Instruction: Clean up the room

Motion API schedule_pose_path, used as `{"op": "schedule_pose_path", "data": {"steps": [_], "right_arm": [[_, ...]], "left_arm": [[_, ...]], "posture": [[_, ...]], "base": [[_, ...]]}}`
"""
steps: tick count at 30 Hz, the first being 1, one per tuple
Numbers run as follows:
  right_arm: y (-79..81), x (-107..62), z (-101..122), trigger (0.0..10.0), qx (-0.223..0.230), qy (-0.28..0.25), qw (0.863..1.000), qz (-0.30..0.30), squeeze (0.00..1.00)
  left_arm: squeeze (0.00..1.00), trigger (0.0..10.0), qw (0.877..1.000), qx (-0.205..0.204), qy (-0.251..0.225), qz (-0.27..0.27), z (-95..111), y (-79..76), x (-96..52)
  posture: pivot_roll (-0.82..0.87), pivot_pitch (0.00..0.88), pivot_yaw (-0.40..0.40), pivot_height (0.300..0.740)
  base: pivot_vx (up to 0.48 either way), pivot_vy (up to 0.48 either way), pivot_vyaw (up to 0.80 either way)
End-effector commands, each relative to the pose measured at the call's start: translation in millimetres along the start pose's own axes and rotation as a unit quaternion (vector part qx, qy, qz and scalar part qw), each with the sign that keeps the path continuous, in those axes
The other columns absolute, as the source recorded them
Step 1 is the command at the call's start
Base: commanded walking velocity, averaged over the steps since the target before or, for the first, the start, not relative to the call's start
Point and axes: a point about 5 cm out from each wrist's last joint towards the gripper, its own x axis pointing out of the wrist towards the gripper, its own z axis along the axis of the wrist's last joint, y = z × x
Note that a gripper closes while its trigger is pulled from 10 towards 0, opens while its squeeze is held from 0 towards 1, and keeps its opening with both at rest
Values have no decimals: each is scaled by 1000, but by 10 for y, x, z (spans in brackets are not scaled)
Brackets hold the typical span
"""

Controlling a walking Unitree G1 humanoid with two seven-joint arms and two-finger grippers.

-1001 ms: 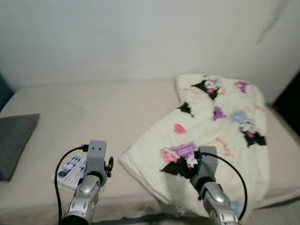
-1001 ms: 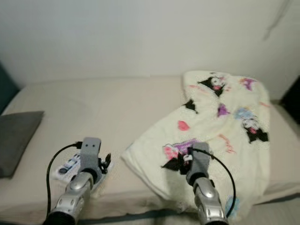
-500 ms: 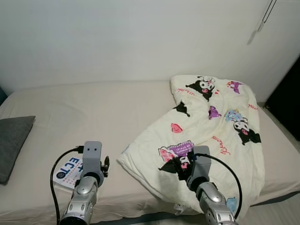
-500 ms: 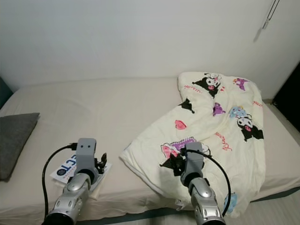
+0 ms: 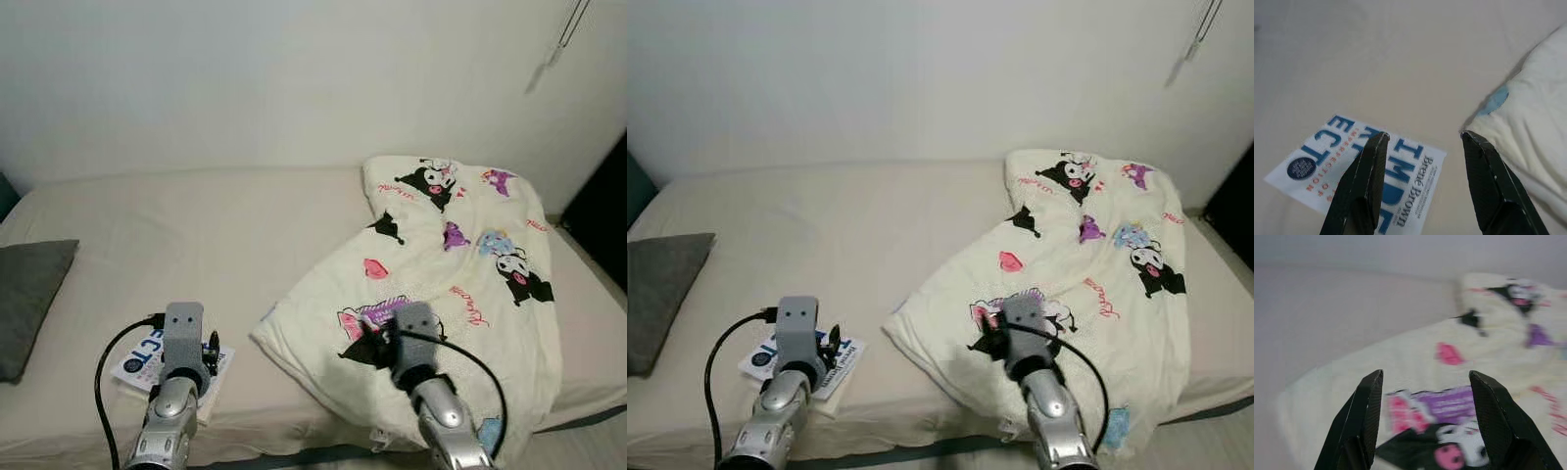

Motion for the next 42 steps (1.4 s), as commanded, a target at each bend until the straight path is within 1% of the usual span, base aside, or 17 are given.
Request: {"op": "schedule_pose_path", "data": {"steps": [1,2,5,8,10,11,14,17,21,27,35,41,42], "right_arm": [[-92,-80,-41,10000,16,-4,999,-29,0],[-92,-80,-41,10000,16,-4,999,-29,0],[-145,-131,-46,10000,39,-11,999,-36,0],[-141,-138,-67,10000,44,-6,998,-35,0],[-134,-137,-92,10000,45,3,999,-31,0],[-114,-134,-130,10000,45,15,998,-27,0],[-105,-132,-141,10000,46,19,998,-25,0],[-47,-111,-191,10000,56,42,997,-14,0],[22,-87,-214,10000,66,57,996,2,0],[98,-64,-265,10000,63,84,994,23,0],[115,-53,-263,10000,65,86,994,27,0],[107,-57,-271,10000,66,90,993,27,0],[106,-57,-273,10000,66,90,993,27,0]], "left_arm": [[0,10000,1000,-17,-9,24,-9,51,-25],[0,10000,1000,-17,-9,24,-9,51,-25],[0,10000,998,-28,-15,51,32,151,9],[0,10000,998,-27,-14,50,37,166,23],[0,10000,999,-27,-10,41,34,145,24],[0,10000,1000,-21,-5,20,15,96,18],[0,10000,1000,-16,-4,10,4,74,12],[0,10000,1000,-6,16,-13,-71,5,-18],[0,10000,999,9,20,-30,-90,-49,-32],[0,10000,999,13,19,-45,-60,-103,-17],[0,10000,999,17,14,-50,-39,-114,-17],[0,10000,998,17,17,-51,-44,-123,-20],[0,10000,999,7,19,-48,-49,-123,-21]], "posture": [[3,70,1,740],[3,70,1,740],[-2,66,3,740],[-2,66,3,740],[2,72,0,740],[5,74,-2,740],[5,74,-2,740],[16,88,1,740],[20,99,3,740],[23,103,1,740],[25,107,0,740],[24,108,2,740],[24,108,2,740]], "base": [[0,0,0],[0,0,0],[0,0,0],[0,0,0],[0,0,0],[0,0,0],[0,0,0],[0,0,0],[0,0,0],[0,0,0],[0,0,0],[0,-465,0],[0,0,0]]}}
